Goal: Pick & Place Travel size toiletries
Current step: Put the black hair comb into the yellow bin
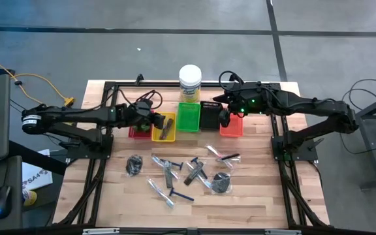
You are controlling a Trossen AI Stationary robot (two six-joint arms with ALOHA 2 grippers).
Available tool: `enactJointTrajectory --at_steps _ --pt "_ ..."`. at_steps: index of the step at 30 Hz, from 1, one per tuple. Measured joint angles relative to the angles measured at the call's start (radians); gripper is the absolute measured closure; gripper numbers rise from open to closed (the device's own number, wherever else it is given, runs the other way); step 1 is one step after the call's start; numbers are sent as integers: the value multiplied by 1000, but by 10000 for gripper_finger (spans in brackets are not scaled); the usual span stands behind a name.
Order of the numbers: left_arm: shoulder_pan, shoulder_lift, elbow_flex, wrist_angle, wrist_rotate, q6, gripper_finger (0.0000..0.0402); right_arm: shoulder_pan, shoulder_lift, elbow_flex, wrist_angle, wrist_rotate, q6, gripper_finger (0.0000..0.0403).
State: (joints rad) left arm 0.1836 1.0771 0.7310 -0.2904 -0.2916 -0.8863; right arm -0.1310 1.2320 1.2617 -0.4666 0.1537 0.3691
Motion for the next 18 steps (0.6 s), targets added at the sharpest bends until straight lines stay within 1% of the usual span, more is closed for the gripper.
enactJointTrajectory --at_steps 4,7,11,15,18 --pt "-7 0 105 -159 -1 -7 248 0 0 0 -1 -26 4 159" --pt "-65 0 153 -216 -2 -48 261 0 0 0 -8 -31 12 159" --pt "-192 0 160 -251 -19 -152 279 0 0 0 -49 -31 21 159" --pt "-353 20 160 -329 -101 -315 290 0 0 0 -70 -36 27 159" --pt "-465 48 158 -367 -126 -434 290 0 0 0 -69 -51 27 159"
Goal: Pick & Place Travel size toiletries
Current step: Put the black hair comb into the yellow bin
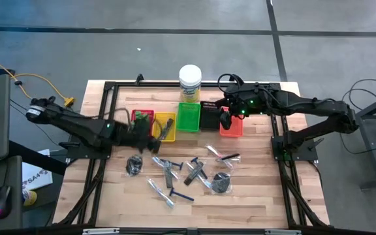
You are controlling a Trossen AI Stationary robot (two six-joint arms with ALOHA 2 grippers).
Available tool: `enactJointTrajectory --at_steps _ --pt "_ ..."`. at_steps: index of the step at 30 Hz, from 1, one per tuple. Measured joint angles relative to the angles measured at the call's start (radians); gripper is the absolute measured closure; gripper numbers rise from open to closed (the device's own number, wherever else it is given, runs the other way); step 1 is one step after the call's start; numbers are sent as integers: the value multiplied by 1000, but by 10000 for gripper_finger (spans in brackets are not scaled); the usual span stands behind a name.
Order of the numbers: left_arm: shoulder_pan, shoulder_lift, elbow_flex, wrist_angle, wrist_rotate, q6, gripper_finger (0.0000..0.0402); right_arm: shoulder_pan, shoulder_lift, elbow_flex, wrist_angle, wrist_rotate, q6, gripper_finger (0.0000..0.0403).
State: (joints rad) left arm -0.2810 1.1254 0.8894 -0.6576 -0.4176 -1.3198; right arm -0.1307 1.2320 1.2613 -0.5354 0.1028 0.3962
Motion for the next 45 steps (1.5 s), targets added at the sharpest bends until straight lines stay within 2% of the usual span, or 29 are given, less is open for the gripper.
enactJointTrajectory --at_steps 4,8,14,18,24,30,36,41,45 --pt "-92 72 0 12 3 -136 280 0 0 0 1 -2 0 159" --pt "-128 167 0 48 60 -215 249 0 0 0 1 -2 -3 159" --pt "-132 313 0 219 170 -232 187 0 0 0 4 -2 -8 159" --pt "-140 381 0 274 187 -248 175 0 0 0 8 -2 -8 159" --pt "-176 398 -2 228 171 -331 174 0 0 0 9 -7 -8 159" --pt "-239 398 -9 251 107 -379 174 0 0 0 10 -8 -8 159" --pt "-236 398 -177 578 91 -378 174 0 0 0 16 -8 -8 159" --pt "-245 398 -256 679 116 -431 174 0 0 0 16 -15 -7 159" --pt "-250 398 -270 723 120 -402 174 0 0 0 16 -24 -6 159"
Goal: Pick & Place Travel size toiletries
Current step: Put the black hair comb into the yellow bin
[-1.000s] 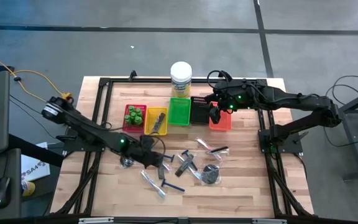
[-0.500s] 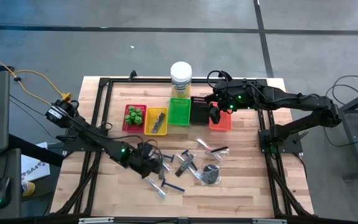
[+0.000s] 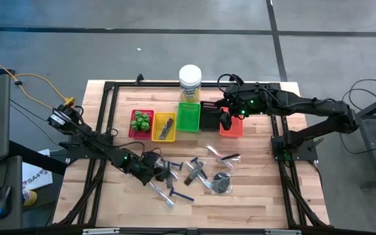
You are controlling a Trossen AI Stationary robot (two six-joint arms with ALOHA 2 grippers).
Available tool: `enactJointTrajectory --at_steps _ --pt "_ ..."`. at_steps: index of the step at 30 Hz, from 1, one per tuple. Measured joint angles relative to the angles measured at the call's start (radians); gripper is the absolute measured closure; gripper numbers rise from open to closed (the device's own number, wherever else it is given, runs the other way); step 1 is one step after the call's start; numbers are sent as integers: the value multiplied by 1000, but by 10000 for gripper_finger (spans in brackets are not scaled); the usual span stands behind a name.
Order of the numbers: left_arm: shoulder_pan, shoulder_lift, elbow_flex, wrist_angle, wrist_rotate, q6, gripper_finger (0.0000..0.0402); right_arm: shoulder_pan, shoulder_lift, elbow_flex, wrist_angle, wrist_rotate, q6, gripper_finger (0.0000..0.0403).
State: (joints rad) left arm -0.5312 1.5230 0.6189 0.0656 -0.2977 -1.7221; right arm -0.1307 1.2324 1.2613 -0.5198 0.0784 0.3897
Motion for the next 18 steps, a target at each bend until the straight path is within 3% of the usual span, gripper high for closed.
enactJointTrajectory --at_steps 8,18 --pt "1 19 0 16 -2 51 174 0 0 0 0 0 6 159" --pt "2 126 4 187 20 20 174 0 0 0 8 0 6 159"
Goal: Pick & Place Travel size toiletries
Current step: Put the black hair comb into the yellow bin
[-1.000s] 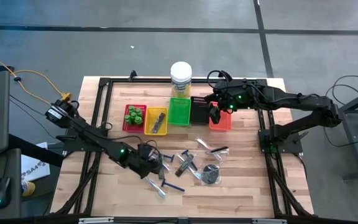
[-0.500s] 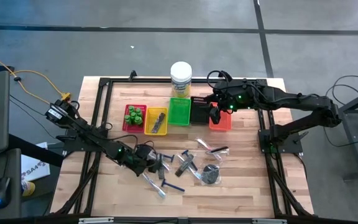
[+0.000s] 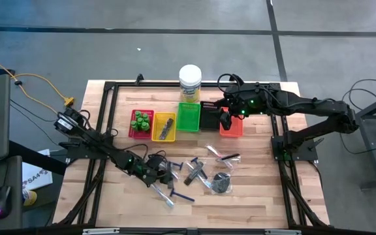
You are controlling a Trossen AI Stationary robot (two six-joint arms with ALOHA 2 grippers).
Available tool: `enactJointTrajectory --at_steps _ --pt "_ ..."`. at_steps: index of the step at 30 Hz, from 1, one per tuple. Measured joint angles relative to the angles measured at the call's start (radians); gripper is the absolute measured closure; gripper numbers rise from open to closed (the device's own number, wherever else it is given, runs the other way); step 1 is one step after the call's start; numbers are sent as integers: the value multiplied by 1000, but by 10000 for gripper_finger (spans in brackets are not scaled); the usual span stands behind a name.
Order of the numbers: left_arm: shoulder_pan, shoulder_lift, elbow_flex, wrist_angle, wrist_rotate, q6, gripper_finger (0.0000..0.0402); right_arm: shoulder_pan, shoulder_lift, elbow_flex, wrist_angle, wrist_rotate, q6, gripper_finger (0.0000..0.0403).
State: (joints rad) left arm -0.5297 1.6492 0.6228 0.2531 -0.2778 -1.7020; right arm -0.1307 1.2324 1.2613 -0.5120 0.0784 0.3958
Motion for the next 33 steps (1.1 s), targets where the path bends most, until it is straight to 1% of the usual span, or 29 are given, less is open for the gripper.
enactJointTrajectory --at_steps 9,16,19,21,24,33 --pt "10 3 -2 4 -1 14 174 0 0 0 0 0 0 159" --pt "59 5 -2 36 10 58 174 0 0 0 0 0 0 159" --pt "77 5 -2 35 34 71 185 0 0 0 0 0 0 159" --pt "86 5 -3 32 50 74 201 0 0 0 0 -3 0 159" --pt "99 5 -3 24 68 74 236 0 0 0 0 -3 0 159" --pt "105 6 -5 23 85 74 373 0 0 0 -1 -2 0 159"
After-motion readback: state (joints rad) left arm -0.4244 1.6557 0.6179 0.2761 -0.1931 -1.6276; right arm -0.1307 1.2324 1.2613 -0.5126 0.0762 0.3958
